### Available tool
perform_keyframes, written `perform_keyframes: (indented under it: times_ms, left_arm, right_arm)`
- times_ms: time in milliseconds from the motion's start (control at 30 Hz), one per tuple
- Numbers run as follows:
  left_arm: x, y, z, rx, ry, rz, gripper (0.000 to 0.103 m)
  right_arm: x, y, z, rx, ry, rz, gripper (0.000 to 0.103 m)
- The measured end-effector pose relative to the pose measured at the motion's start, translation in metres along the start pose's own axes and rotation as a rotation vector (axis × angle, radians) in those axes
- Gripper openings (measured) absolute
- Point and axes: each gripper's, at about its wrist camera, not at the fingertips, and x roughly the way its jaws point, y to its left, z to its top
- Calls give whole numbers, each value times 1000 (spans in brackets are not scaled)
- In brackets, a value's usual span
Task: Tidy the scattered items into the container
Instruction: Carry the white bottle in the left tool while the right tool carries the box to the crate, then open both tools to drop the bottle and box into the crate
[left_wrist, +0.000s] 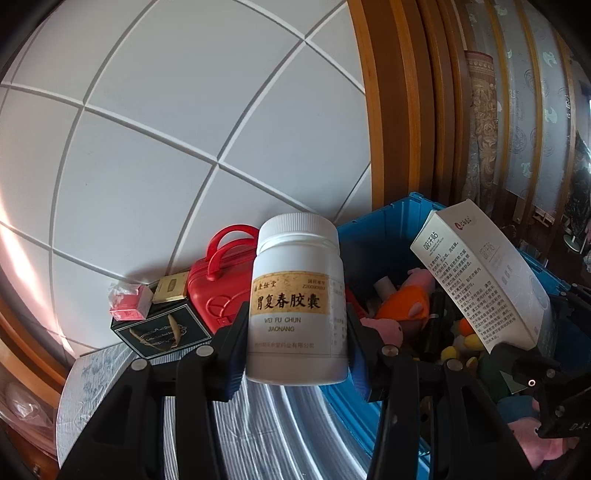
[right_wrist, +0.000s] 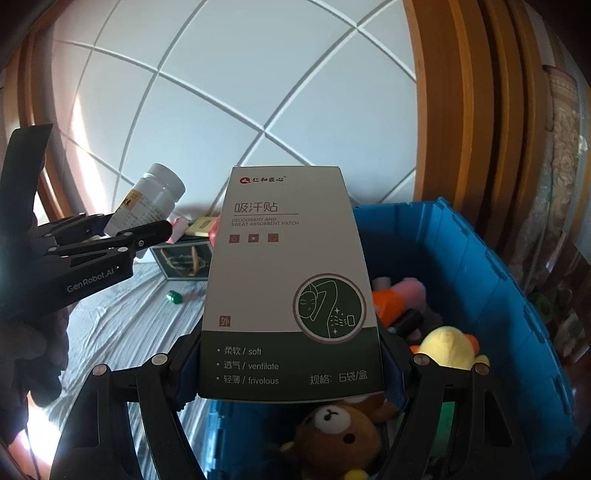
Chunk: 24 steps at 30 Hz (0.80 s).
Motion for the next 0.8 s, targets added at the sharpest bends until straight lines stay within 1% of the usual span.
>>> perform_keyframes:
  times_ms: [267,467,600,800]
  left_arm:
    - [14,-48,23,38,-9,-64,45]
    - [27,-80,36,75,-5,-95,45]
    - [35,-98,40,91,7,-123,45]
    - [48,-121,40,115,30,-150,45]
  right_arm:
    - [0,-46,3,41,0,-43,77]
    - [7,-85,8,69,8,-88,77]
    - [11,-107,10,88,20,-113,77]
    - [15,-127,12,90,41,-132,77]
